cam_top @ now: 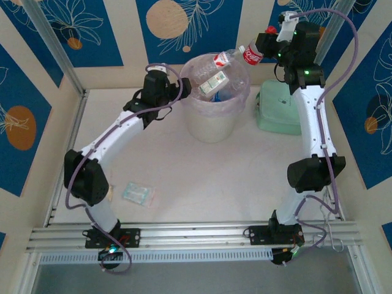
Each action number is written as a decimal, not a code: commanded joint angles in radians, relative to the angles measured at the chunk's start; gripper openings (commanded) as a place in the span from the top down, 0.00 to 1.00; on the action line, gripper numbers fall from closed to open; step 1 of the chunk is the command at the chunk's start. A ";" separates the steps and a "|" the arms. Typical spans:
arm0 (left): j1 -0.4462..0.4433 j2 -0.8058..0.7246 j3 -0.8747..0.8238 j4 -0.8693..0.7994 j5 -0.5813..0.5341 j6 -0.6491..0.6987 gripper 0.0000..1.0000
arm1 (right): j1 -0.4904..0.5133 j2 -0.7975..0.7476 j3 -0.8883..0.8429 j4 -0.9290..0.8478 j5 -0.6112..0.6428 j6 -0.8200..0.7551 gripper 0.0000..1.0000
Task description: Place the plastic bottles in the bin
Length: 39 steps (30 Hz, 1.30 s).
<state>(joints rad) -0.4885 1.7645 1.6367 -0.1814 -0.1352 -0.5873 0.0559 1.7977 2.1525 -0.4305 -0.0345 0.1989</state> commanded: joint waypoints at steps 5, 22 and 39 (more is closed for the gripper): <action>0.029 0.096 0.089 -0.040 0.047 -0.024 0.09 | 0.076 0.197 0.138 -0.332 -0.125 -0.068 1.00; 0.056 0.062 0.039 -0.027 0.158 -0.028 0.17 | 0.083 0.050 0.164 -0.425 -0.027 -0.029 1.00; 0.054 -0.106 -0.082 0.009 0.267 -0.023 0.19 | 0.073 -0.088 0.052 -0.038 -0.104 0.164 1.00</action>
<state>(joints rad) -0.4404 1.7084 1.5711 -0.1650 0.1051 -0.6270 0.1078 1.7374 2.2398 -0.5480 -0.0864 0.3054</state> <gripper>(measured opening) 0.808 0.311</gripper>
